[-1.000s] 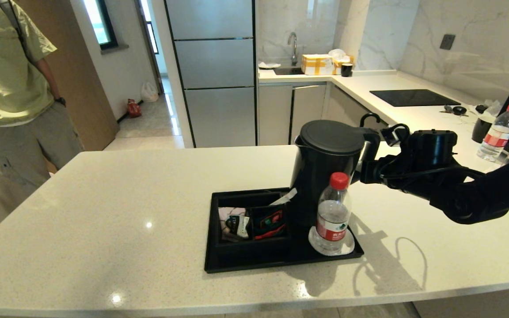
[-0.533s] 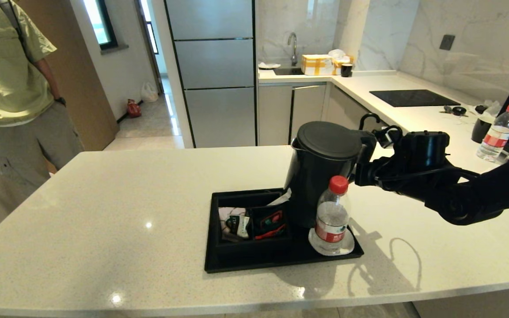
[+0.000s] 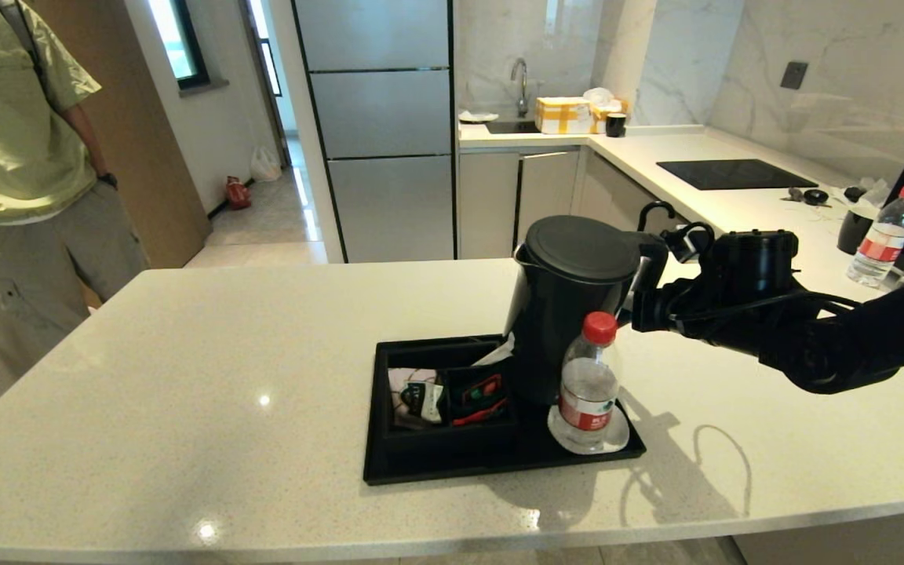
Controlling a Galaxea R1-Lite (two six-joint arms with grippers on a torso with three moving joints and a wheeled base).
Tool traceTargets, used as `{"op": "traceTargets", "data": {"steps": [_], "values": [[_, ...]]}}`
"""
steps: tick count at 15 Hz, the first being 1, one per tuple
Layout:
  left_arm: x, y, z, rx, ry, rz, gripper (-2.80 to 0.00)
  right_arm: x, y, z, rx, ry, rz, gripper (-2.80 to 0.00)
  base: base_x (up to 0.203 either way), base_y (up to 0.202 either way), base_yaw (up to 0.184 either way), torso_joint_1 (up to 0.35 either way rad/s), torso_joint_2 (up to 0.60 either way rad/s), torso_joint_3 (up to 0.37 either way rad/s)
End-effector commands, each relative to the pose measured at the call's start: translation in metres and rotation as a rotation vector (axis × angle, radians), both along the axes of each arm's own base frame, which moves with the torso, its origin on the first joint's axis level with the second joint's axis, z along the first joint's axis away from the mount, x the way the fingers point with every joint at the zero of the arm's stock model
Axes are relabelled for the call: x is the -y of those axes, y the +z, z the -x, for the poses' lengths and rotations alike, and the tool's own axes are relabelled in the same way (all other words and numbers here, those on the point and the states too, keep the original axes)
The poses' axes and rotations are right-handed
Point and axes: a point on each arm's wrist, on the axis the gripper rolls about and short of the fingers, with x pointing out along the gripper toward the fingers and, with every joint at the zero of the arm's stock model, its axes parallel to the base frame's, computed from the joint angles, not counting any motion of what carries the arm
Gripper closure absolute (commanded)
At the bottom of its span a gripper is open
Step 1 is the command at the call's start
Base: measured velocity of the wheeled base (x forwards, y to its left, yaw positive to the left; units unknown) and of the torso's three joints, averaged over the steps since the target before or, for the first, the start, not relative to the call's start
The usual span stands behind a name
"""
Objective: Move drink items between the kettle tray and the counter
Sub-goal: Return the kettle to its original position
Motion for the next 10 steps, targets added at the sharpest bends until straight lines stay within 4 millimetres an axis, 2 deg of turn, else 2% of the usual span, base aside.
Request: {"op": "traceTargets", "data": {"steps": [1,7,10], "values": [[0.0000,-0.0001,0.0000,-0.001,0.000,0.000,0.00,0.0024,0.0041,0.0013,0.012,-0.005,-0.001,0.00,0.000,0.000,0.000,0.000,0.00,0.000],[0.0000,-0.0001,0.0000,-0.001,0.000,0.000,0.00,0.0079,0.0139,0.0016,-0.032,-0.016,0.012,0.00,0.000,0.000,0.000,0.000,0.00,0.000],[0.0000,-0.0001,0.0000,-0.001,0.000,0.000,0.00,0.0080,0.0113,-0.0003,-0.058,-0.017,0.017,0.00,0.000,0.000,0.000,0.000,0.00,0.000]]}}
